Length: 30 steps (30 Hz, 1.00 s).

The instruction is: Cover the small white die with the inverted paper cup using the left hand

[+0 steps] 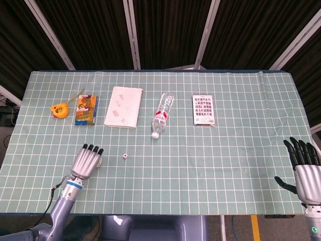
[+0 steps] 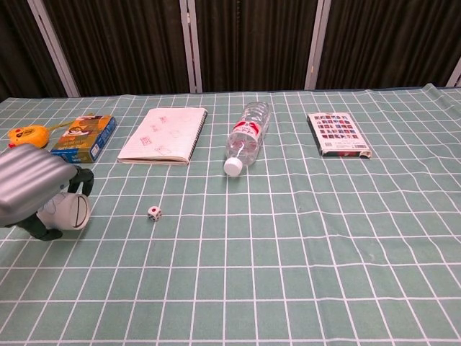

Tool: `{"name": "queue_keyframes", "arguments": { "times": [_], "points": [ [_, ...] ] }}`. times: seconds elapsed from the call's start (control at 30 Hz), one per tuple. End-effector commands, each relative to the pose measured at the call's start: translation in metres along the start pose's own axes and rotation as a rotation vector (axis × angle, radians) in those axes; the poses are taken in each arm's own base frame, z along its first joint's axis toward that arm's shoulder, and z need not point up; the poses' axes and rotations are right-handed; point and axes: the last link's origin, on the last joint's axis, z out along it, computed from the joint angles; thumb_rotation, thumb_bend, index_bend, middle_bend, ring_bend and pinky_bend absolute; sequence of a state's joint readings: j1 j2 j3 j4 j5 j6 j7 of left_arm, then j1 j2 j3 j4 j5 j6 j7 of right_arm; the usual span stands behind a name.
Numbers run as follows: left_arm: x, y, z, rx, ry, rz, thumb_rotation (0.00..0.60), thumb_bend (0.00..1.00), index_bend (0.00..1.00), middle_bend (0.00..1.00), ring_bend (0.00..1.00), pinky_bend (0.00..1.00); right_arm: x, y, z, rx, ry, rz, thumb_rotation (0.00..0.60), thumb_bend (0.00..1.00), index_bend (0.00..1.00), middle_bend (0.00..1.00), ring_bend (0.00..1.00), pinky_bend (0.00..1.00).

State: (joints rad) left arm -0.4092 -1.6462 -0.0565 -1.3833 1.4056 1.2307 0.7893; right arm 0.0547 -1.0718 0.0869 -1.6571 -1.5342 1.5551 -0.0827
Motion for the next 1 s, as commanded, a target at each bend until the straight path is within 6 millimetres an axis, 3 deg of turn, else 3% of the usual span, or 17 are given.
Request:
{"name": "queue_keyframes", "arguments": {
  "times": [0.03,0.2,0.23,0.33,0.5,0.73,1.0],
  "points": [
    [0.028,-0.022,0.007,0.049,0.034,-0.37,0.6,0.0,0.41,0.45,0.41,0.45,0.0,0.0,0.0,0.0,-0.002,0.001,0.6,0.0,0.0,0.0,0.0,0.0],
    [0.055,-0.042,0.016,0.068,0.113,-0.897,0.6,0.0,0.43,0.45,0.4,0.45,-0.001,-0.001,0.001,0.0,-0.005,0.0,0.6,0.0,0.0,0.0,0.0,0.0],
    [0.058,-0.044,0.02,0.085,0.151,-1.075,0.6,0.0,0.44,0.45,0.4,0.45,-0.002,-0.001,0.001,0.001,-0.006,-0.001,0.6,0.0,0.0,0.0,0.0,0.0],
    [0.051,-0.045,0.026,0.081,0.166,-1.301,0.6,0.0,0.46,0.45,0.4,0.45,-0.002,-0.002,0.002,0.002,-0.009,-0.002,0.6,0.0,0.0,0.0,0.0,0.0],
    [0.036,-0.039,0.035,0.053,0.164,-1.412,0.6,0.0,0.46,0.45,0.4,0.45,-0.004,-0.002,0.003,0.001,-0.016,-0.006,0.6,0.0,0.0,0.0,0.0,0.0],
    [0.006,-0.006,0.055,0.046,0.069,-1.495,0.6,0.0,0.47,0.45,0.4,0.44,-0.007,0.001,0.006,-0.016,-0.026,-0.011,0.6,0.0,0.0,0.0,0.0,0.0],
    [-0.002,0.016,0.067,0.029,0.036,-1.485,0.6,0.0,0.47,0.45,0.4,0.44,-0.007,0.004,0.008,-0.031,-0.029,-0.012,0.6,0.0,0.0,0.0,0.0,0.0]
  ]
}}
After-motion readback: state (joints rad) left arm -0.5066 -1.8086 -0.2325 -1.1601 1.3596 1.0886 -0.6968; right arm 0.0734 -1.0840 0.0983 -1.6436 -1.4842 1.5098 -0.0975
